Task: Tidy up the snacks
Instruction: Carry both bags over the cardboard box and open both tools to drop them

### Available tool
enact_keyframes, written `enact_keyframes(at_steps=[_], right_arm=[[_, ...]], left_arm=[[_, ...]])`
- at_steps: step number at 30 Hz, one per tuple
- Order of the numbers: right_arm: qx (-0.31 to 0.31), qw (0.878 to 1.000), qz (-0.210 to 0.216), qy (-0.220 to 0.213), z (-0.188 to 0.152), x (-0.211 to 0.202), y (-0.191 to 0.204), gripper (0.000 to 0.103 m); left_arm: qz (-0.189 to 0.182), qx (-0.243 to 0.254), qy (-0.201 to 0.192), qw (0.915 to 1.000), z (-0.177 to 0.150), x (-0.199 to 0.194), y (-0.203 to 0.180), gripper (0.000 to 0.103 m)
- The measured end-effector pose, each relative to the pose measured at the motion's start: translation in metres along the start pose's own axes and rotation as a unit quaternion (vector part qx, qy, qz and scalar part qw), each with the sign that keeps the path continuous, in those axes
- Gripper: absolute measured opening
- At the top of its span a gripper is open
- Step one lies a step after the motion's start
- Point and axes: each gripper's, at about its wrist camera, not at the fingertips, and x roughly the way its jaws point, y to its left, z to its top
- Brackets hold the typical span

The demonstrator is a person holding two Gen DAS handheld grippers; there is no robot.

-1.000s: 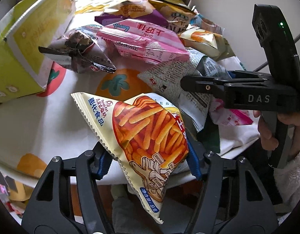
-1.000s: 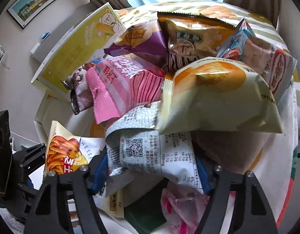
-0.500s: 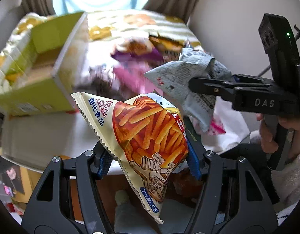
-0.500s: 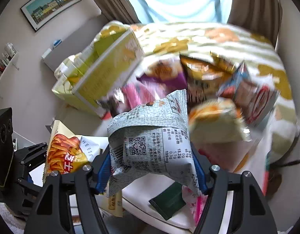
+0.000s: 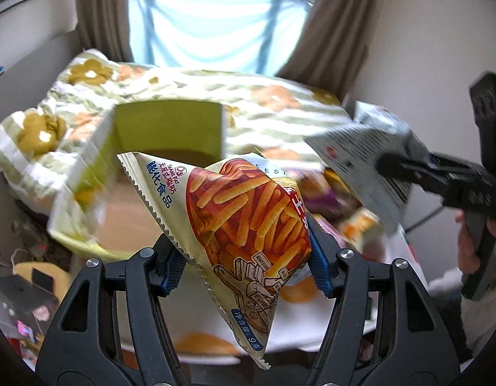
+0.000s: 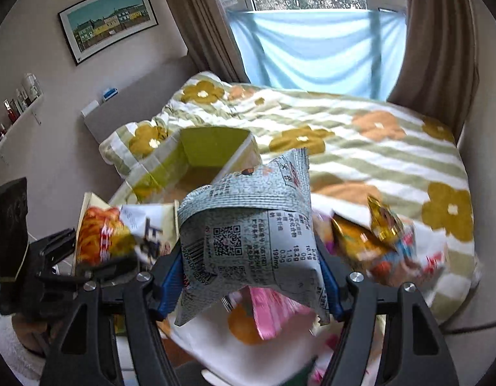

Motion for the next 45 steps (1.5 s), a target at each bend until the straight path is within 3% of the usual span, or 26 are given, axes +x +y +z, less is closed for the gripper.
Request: enact_keyframes(at_steps=[7, 11, 16, 20, 22, 24, 25, 27, 35, 45], right_arm=[[0.007, 1.0, 0.01, -0.004, 0.056, 0.058, 0.042, 0.066], [0.017, 1.0, -0.003, -0.001, 0.083, 0.101, 0.058, 0.066], [0.042, 0.999, -0.029, 0.013, 0.099, 0.151, 0.066, 0.066], [0.055, 0.997, -0.052, 0.026, 0.103, 0.178, 0.068, 0.066], [0.062, 0.996, -0.062, 0.032, 0.104, 0.186, 0.068, 0.066], [0.064, 0.995, -0.073, 0.037, 0.103, 0.192, 0.067, 0.066], [0.066, 0.994, -0.076, 0.038, 0.103, 0.194, 0.067, 0.067], [0.07, 0.993, -0.083, 0.039, 0.104, 0.198, 0.066, 0.068], [0.073, 0.992, -0.096, 0.043, 0.104, 0.205, 0.07, 0.069], [0.047, 0.994, -0.075, 0.067, 0.115, 0.234, 0.072, 0.069]], left_arm=[[0.035, 0.018, -0.001, 0.9992, 0.074, 0.03, 0.085, 0.061], [0.041, 0.04, 0.023, 0.9981, 0.111, 0.07, 0.123, 0.061], [0.026, 0.055, 0.059, 0.9964, 0.132, 0.125, 0.154, 0.061], [0.008, 0.07, 0.078, 0.9944, 0.137, 0.159, 0.166, 0.062], [0.011, 0.078, 0.082, 0.9936, 0.139, 0.17, 0.169, 0.067], [0.018, 0.085, 0.087, 0.9924, 0.139, 0.177, 0.172, 0.097], [0.012, 0.085, 0.085, 0.9927, 0.14, 0.179, 0.173, 0.1], [-0.001, 0.079, 0.076, 0.994, 0.141, 0.177, 0.176, 0.101], [0.033, 0.071, 0.076, 0.994, 0.13, 0.155, 0.186, 0.101], [0.061, 0.043, 0.073, 0.9946, 0.108, 0.134, 0.198, 0.101]])
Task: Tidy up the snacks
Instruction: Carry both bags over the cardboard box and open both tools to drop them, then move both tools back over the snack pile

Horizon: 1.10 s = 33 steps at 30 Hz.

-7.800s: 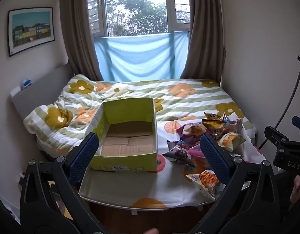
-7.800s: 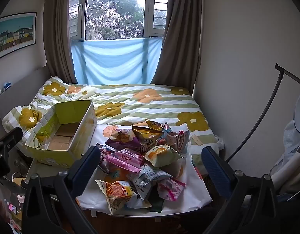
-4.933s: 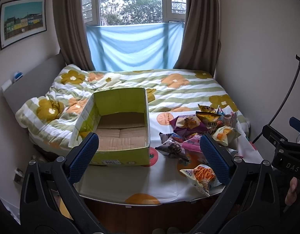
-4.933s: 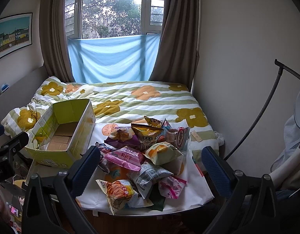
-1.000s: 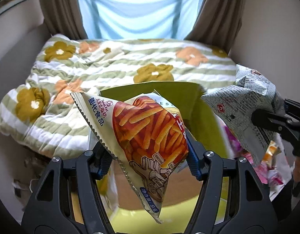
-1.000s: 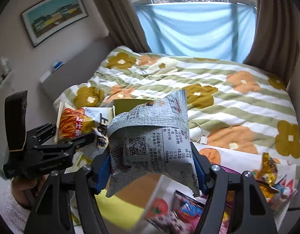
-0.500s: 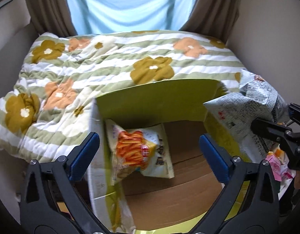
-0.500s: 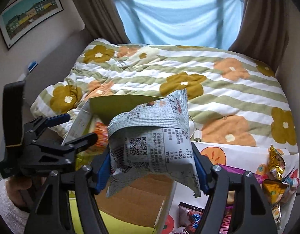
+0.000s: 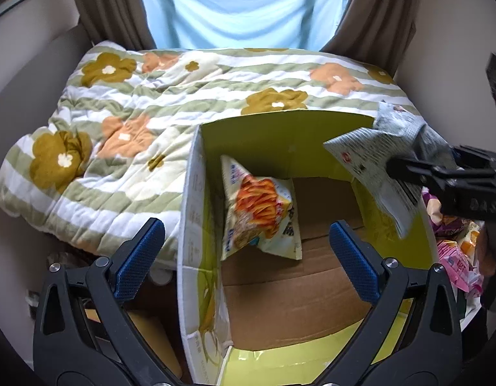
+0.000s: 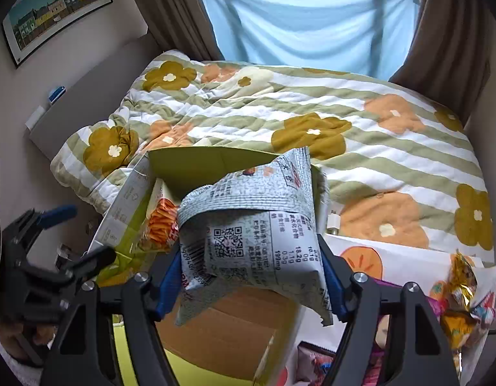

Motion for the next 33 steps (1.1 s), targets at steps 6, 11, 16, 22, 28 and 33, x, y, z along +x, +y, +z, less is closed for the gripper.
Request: enact_keyframes(at_steps=[6, 11, 16, 22, 28, 33], right_arm=[[-0.025, 0.999, 0.025, 0.033, 0.004, 0.02, 0.012, 0.103], [-0.05, 0.998, 0.019, 0.035, -0.017, 0.019, 0.024, 0.103], [-0.061, 0.997, 0.01, 0.037, -0.033, 0.01, 0.031, 0.103], [-0.064, 0.998, -0.017, -0.012, -0.045, -0.031, 0.042, 0.103], [-0.047, 0.996, -0.06, -0.047, -0.064, -0.083, 0.029, 0.103], [-0.019, 0.991, -0.107, -0.077, -0.087, -0.134, 0.0, 0.103]], left_arm=[[0.007, -0.025, -0.001, 0.9997, -0.008, -0.005, 0.015, 0.101], [0.009, -0.029, 0.001, 0.9995, -0.019, -0.013, 0.02, 0.101], [0.004, -0.032, 0.0, 0.9995, -0.03, -0.024, 0.019, 0.101], [0.017, -0.029, -0.053, 0.998, -0.031, -0.055, 0.007, 0.101], [0.016, 0.006, -0.106, 0.9942, -0.028, -0.088, -0.029, 0.101], [-0.012, 0.052, -0.113, 0.9922, -0.031, -0.109, -0.083, 0.101]])
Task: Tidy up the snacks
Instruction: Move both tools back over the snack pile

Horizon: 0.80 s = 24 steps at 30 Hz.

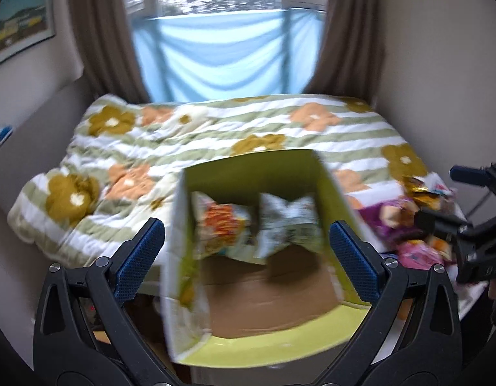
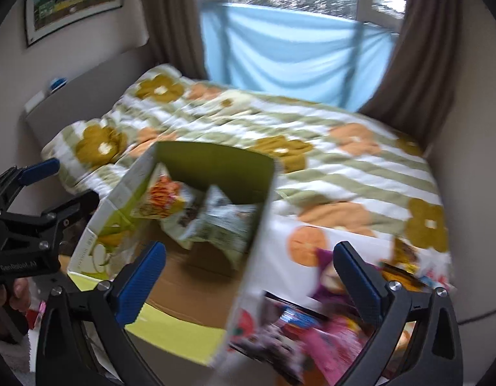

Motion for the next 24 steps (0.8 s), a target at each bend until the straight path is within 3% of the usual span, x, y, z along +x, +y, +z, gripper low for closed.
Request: enact_keyframes(at_steps=[4, 10, 15, 19, 24], right_arm=[[0.031, 0.998, -0.056, -0.007, -0.027, -0.036, -0.046, 0.103], [0.08, 0.991, -0.111, 0.014, -0.079, -0.067, -0.116, 0.103], [0.12, 0.984, -0.127, 0.037, -0.133, -0.085, -0.167, 0.103], [0.146, 0.981, -0.111, 0.059, -0.171, -0.086, -0.195, 0.103], [0.176, 0.977, -0.085, 0.09, -0.213, -0.073, -0.22, 0.103]], left_arm=[[-0.076, 0.023, 0.0, 0.9969, 0.003, -0.007, -0.056, 0.101], [-0.141, 0.052, 0.022, 0.9883, -0.004, -0.002, -0.147, 0.101], [-0.141, 0.112, 0.061, 0.9818, -0.02, 0.016, -0.227, 0.101], [-0.153, 0.156, 0.11, 0.9696, -0.036, 0.039, -0.281, 0.101], [-0.147, 0.181, 0.165, 0.9583, -0.055, 0.071, -0.309, 0.101]])
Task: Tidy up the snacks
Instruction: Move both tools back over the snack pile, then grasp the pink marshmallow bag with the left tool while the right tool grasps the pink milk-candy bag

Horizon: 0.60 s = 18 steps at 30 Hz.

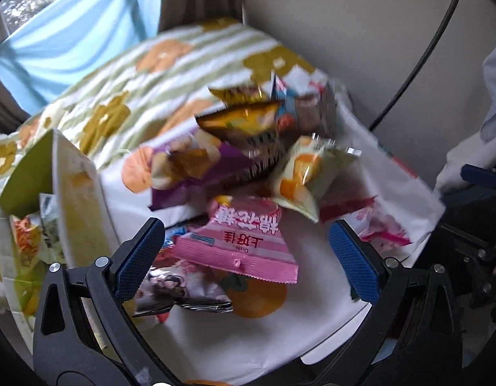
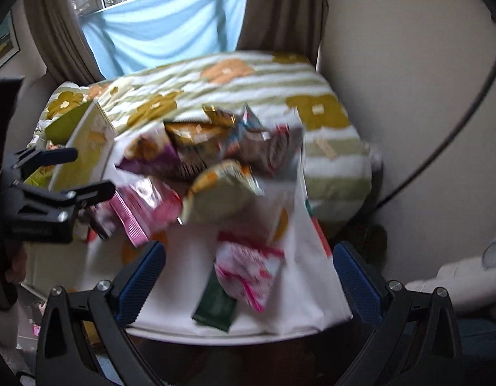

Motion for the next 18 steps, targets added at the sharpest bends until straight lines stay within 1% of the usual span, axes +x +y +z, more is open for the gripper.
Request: enact_keyframes(at_steps=[3, 6, 9, 13, 17, 18], right_arm=[[0.025, 0.999, 0.016, 0.022, -0.013, 0.017, -0.013, 0.103], [0.05, 0.997, 0.032, 0.041, -0.024, 0.036, -0.021, 0.103], [0.063, 0.996, 0.035, 0.053, -0.03, 0.054, -0.023, 0.103], [0.084, 0.993, 0.042, 0.068, -0.035, 0.077, -0.023, 0.103], [0.095, 0.991, 0.045, 0.077, -0.034, 0.097, -0.021, 0.103], [0.097, 0.991, 0.046, 0.08, -0.034, 0.101, -0.021, 0.103]], left_arm=[[0.008, 0.012, 0.03, 0.9995, 0.002, 0.023, -0.004, 0.101], [0.017, 0.031, 0.046, 0.9983, 0.003, 0.04, -0.005, 0.101], [0.019, 0.047, 0.069, 0.9964, 0.005, 0.062, -0.001, 0.101], [0.01, 0.054, 0.098, 0.9937, 0.005, 0.087, 0.005, 0.101], [-0.011, 0.063, 0.115, 0.9913, 0.006, 0.105, 0.006, 0.101], [-0.013, 0.065, 0.118, 0.9907, 0.006, 0.109, 0.006, 0.098]])
